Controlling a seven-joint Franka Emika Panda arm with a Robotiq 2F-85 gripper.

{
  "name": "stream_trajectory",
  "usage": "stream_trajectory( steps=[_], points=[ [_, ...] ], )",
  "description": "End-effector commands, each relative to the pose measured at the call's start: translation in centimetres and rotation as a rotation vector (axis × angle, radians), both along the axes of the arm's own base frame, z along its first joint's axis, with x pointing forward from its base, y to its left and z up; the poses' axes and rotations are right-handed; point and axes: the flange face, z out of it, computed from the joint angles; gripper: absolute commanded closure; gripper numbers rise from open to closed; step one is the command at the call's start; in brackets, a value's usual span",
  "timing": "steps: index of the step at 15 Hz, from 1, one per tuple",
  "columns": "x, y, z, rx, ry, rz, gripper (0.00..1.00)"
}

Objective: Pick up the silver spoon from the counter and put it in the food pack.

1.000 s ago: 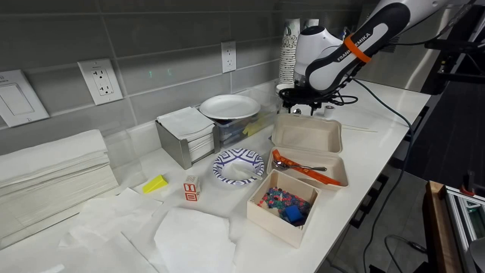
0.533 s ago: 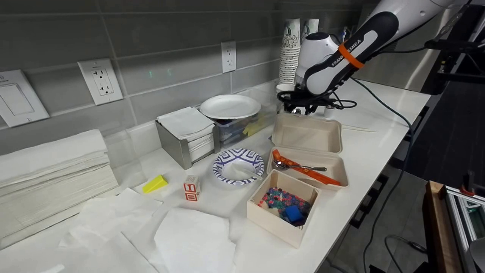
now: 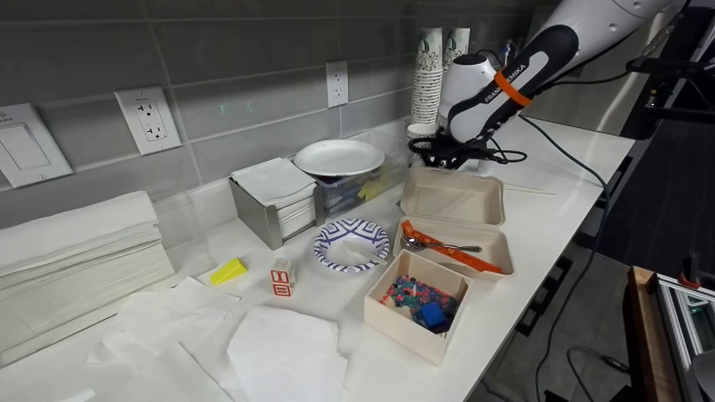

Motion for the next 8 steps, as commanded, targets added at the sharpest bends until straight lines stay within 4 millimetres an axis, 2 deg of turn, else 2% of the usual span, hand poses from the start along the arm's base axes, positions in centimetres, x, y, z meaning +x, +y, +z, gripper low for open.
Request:
stream_trajectory(
  steps=[1, 5, 8],
  points=[
    [-0.5, -0.7, 0.3, -0.024, 0.003, -0.006, 1.0],
    [-1.3, -1.8, 2.0, -0.055, 0.012, -0.046, 0.98],
    [-2.2, -2.9, 4.3, -0.112, 0.021, -0.049, 0.98]
  ],
)
